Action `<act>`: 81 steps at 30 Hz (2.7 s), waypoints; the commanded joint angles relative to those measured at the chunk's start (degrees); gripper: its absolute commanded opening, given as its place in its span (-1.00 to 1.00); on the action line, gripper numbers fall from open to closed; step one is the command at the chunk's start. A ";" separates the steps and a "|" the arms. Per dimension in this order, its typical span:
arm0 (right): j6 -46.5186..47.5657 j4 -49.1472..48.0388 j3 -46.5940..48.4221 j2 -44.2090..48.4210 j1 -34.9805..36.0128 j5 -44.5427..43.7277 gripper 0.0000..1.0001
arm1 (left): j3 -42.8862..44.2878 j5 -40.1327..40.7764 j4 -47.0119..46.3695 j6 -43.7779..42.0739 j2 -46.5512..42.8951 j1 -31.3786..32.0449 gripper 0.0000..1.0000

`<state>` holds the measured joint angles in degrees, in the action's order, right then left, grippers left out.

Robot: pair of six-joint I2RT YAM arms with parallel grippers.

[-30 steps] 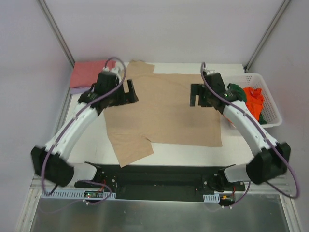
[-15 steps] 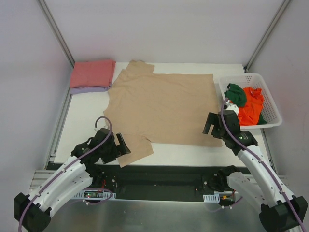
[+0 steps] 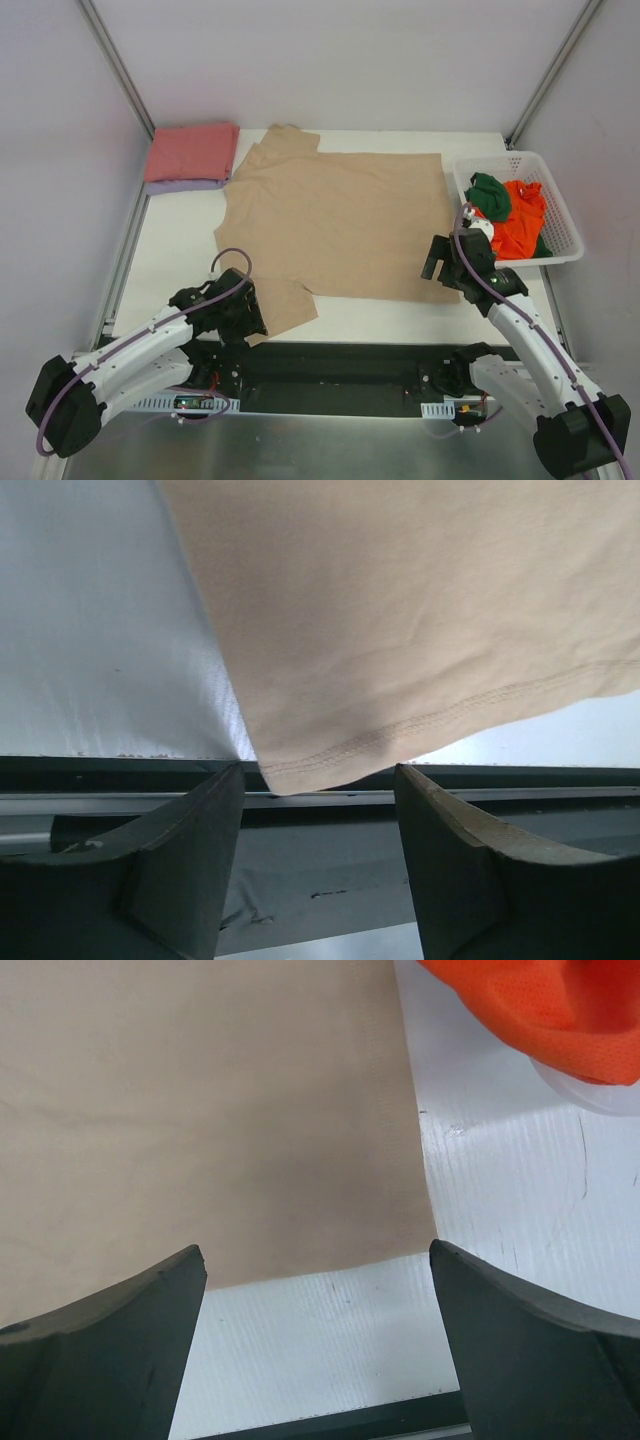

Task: Fold and stack the t-shirts
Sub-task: Grap the side of the flattened tshirt closest away from the robot with both arms

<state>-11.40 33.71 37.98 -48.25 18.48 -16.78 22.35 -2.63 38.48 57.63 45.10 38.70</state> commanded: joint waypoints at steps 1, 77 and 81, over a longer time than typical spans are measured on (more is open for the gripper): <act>-0.82 -0.49 -0.18 -0.88 -1.34 -1.25 0.93 | 2.61 1.05 1.25 -1.55 4.28 0.94 0.14; -18.05 -9.19 -13.37 -11.43 -6.97 -3.18 -0.38 | 6.04 9.49 -4.64 -3.49 -8.28 2.35 -1.00; -16.91 -9.72 -13.28 -10.90 -6.97 -1.34 -0.63 | 7.44 9.05 -4.64 -3.66 -7.57 2.35 -1.00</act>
<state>-28.56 24.53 25.10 -58.81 11.79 -20.32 26.65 6.50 34.87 54.68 36.77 41.52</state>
